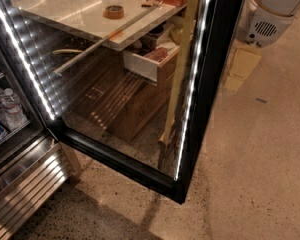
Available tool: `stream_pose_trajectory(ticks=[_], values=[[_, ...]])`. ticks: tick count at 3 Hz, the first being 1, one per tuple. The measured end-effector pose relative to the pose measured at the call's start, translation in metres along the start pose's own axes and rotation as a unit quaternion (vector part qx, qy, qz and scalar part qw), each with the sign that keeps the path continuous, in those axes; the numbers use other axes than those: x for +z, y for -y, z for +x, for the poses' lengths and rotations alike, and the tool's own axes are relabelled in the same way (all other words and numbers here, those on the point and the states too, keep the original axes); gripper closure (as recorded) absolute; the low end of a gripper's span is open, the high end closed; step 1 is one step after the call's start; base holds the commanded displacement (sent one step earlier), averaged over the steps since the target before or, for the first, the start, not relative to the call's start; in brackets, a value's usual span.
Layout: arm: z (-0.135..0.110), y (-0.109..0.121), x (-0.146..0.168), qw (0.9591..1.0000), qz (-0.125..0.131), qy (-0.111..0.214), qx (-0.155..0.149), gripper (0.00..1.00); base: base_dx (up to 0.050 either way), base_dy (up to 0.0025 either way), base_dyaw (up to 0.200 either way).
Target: Close right fridge door
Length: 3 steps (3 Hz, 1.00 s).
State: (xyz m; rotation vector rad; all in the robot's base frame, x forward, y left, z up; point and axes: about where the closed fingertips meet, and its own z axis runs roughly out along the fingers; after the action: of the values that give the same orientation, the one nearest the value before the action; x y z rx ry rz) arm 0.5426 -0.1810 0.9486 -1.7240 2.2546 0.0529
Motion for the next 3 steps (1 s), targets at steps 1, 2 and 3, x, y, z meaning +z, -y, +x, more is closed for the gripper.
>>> stream_pose_trajectory(ticks=[1, 2, 3], values=[[0.0, 0.0, 0.0, 1.0, 0.0, 0.0, 0.0, 0.65, 0.0, 0.0, 0.0], [0.0, 0.0, 0.0, 1.0, 0.0, 0.0, 0.0, 0.88, 0.0, 0.0, 0.0], [0.0, 0.0, 0.0, 1.0, 0.0, 0.0, 0.0, 1.0, 0.0, 0.0, 0.0]])
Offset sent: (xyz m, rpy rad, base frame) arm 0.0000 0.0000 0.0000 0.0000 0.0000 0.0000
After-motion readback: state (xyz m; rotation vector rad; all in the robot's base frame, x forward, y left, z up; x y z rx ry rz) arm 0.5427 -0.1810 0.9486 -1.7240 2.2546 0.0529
